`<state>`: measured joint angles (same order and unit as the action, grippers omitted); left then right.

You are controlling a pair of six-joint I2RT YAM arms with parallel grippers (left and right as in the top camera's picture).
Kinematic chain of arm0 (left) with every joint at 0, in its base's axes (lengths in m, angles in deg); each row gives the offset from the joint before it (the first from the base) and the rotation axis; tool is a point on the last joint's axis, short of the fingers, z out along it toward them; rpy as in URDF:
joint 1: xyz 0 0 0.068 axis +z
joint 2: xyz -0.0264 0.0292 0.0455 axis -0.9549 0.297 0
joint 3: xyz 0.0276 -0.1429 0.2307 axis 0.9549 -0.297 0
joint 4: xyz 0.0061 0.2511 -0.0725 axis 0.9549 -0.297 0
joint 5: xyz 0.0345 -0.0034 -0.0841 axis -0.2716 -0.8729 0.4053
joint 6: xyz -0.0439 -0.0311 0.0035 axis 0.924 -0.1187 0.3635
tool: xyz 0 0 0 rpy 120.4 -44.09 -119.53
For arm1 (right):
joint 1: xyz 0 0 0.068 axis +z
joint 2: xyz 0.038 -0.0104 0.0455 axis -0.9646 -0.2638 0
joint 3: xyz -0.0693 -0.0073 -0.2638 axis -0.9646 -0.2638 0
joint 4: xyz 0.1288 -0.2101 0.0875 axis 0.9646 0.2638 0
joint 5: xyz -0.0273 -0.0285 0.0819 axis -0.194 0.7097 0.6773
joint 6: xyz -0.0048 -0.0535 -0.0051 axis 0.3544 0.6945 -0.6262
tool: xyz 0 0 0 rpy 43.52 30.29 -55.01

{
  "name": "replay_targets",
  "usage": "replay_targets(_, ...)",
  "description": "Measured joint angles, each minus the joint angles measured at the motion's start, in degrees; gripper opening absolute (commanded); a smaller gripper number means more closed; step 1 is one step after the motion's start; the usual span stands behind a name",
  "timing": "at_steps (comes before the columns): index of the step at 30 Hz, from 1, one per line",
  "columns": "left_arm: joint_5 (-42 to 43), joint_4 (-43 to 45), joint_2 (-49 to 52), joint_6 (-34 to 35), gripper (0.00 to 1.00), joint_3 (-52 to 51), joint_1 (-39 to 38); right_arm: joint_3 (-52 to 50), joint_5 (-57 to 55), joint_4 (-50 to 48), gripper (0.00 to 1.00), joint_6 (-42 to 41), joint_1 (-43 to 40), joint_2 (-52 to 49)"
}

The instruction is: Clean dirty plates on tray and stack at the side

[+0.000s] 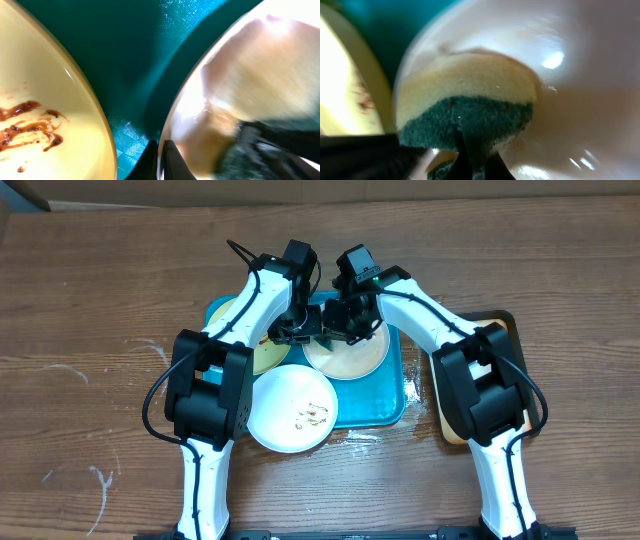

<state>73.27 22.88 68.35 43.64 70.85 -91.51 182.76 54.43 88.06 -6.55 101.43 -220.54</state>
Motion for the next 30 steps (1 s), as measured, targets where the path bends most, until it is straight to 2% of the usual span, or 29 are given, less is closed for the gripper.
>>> replay_targets(4,-0.24,-0.09,0.0,0.02,0.04,0.0,-0.09,0.28,-4.46,7.48,0.04,1.95,-2.03,1.07)
replay_targets(11,-0.87,-0.11,0.0,0.04,0.04,0.0,-0.28,0.39,-10.47,12.37,0.04,4.57,-7.74,1.9)
replay_targets(18,-1.2,-0.26,0.0,0.42,0.04,0.11,-0.37,2.6,-17.4,16.35,0.04,6.05,-6.21,1.66)
replay_targets(24,-1.2,-0.31,0.0,0.44,0.04,0.13,-0.37,9.9,-23.04,24.09,0.04,6.49,-4.17,-1.31)
replay_targets(30,-2.03,-0.72,0.0,0.46,0.04,0.22,-0.35,21.4,-30.4,32.44,0.04,6.69,-4.22,-2.51)
